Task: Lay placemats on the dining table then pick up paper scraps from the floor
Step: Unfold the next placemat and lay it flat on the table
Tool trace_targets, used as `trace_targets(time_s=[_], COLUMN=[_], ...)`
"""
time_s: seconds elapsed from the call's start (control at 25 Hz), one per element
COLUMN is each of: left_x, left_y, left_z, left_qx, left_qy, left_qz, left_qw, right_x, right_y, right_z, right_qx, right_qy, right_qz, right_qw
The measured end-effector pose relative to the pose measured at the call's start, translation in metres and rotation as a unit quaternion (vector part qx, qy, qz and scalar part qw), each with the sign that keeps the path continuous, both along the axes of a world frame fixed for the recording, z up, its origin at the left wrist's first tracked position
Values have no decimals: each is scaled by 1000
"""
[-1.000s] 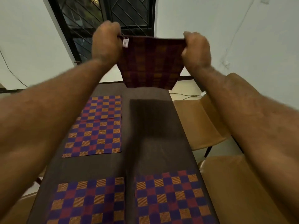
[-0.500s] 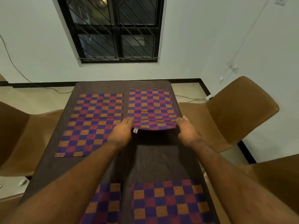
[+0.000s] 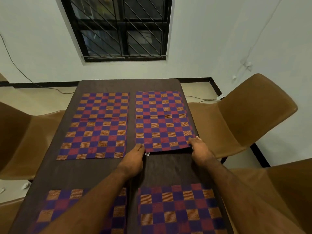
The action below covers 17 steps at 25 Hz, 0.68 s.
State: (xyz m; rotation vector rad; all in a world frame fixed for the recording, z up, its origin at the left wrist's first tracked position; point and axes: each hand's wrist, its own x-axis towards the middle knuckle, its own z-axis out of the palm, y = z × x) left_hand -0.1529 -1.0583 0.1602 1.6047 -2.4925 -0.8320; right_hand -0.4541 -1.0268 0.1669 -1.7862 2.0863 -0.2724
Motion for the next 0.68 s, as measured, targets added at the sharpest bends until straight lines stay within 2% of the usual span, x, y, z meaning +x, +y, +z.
trace_targets(time_s=[0.44,0.68], left_x=[9,10], left_y=[9,15], left_z=[-9,-8], left_qx=[14,2], left_qy=[-35,-134], left_qz=[-34,-82], left_qw=[999,988], right_x=[3,12], right_y=[9,18], right_z=[-25,-18], right_qx=[58,125], right_qy=[26,131], right_qz=[13,26], right_qw=[998,983])
